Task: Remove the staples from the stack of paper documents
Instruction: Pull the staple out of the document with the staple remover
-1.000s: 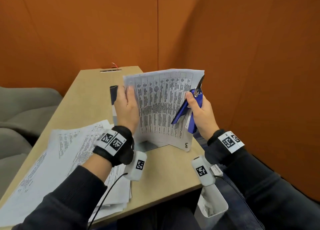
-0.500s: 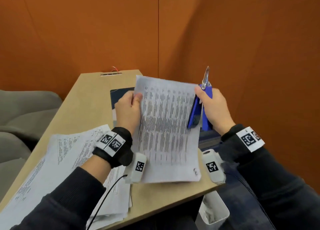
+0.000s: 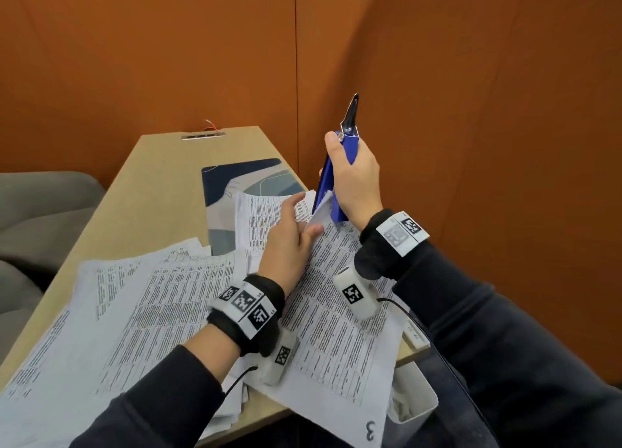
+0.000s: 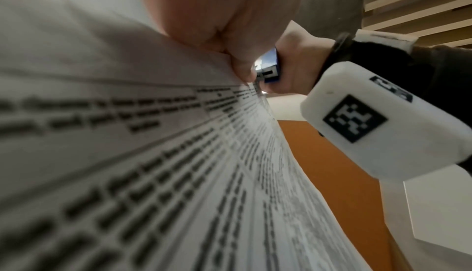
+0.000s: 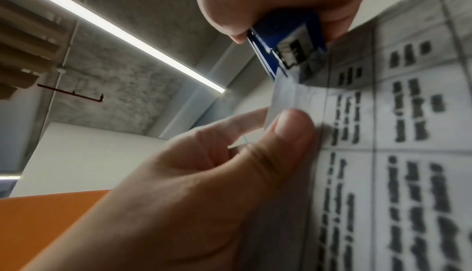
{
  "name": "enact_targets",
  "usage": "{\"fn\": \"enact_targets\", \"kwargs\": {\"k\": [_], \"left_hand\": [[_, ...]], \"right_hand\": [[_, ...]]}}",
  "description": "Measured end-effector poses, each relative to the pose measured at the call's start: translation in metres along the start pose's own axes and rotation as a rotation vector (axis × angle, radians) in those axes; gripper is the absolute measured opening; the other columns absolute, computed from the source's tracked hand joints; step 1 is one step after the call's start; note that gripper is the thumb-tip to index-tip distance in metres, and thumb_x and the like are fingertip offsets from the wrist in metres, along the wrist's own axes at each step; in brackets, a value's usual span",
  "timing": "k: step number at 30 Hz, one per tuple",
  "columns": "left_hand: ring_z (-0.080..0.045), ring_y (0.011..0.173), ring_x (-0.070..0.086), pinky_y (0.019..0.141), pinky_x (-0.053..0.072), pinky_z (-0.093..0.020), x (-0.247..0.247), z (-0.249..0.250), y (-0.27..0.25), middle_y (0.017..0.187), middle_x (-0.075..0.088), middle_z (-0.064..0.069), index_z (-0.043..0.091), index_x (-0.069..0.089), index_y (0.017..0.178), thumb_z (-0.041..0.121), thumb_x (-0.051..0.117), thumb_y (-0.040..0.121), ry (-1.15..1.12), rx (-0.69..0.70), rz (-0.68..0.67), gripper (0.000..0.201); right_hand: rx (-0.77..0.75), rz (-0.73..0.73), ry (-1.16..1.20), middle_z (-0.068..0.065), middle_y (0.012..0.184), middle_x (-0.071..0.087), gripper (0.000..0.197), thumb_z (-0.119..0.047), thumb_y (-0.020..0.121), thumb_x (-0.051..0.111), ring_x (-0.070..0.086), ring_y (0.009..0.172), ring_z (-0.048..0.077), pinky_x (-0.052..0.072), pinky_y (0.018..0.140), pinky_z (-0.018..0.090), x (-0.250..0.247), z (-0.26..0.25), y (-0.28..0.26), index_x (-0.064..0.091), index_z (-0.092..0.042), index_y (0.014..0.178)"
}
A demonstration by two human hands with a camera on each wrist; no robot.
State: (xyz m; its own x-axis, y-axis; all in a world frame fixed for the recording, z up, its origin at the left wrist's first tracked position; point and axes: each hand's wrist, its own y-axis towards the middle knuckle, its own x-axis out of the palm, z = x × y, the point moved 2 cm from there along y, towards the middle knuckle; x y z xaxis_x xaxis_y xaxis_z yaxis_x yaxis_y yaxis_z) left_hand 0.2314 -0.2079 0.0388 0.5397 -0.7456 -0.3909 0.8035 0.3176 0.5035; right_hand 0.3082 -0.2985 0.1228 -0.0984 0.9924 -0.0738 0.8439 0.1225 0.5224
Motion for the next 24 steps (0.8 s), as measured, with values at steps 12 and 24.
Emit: {"fn": "enact_targets", "kwargs": {"k": [12, 24], "left_hand": [[0.002, 0.074, 0.058, 0.067, 0.045, -0.016, 0.003, 0.006, 0.000, 0.083, 0.063, 0.006, 0.024, 0.047, 0.133, 0.045, 0.062, 0.087, -0.014, -0.056, -0.084, 0.053], [-0.017, 0.078, 0.064, 0.073, 0.054, -0.044, 0.001, 0.006, 0.011, 0.084, 0.068, 0.000, 0.018, 0.062, 0.093, 0.046, 0.066, 0.083, -0.067, -0.037, -0.025, 0.030]], "right_hand": [[-0.066, 0.022, -0.078, -0.008, 0.064, 0.052, 0.031, -0.042, 0.097, 0.052, 0.061, 0.071, 0.031, 0.054, 0.072, 0.045, 0.003, 0.006, 0.006, 0.047, -0.027, 0.071], [0.075, -0.160, -0.067, -0.005, 0.062, 0.053, 0.036, -0.044, 0.091, 0.062, 0.052, 0.061, 0.014, 0.046, 0.063, 0.029, 0.008, 0.028, -0.002, 0.051, -0.019, 0.068]]}}
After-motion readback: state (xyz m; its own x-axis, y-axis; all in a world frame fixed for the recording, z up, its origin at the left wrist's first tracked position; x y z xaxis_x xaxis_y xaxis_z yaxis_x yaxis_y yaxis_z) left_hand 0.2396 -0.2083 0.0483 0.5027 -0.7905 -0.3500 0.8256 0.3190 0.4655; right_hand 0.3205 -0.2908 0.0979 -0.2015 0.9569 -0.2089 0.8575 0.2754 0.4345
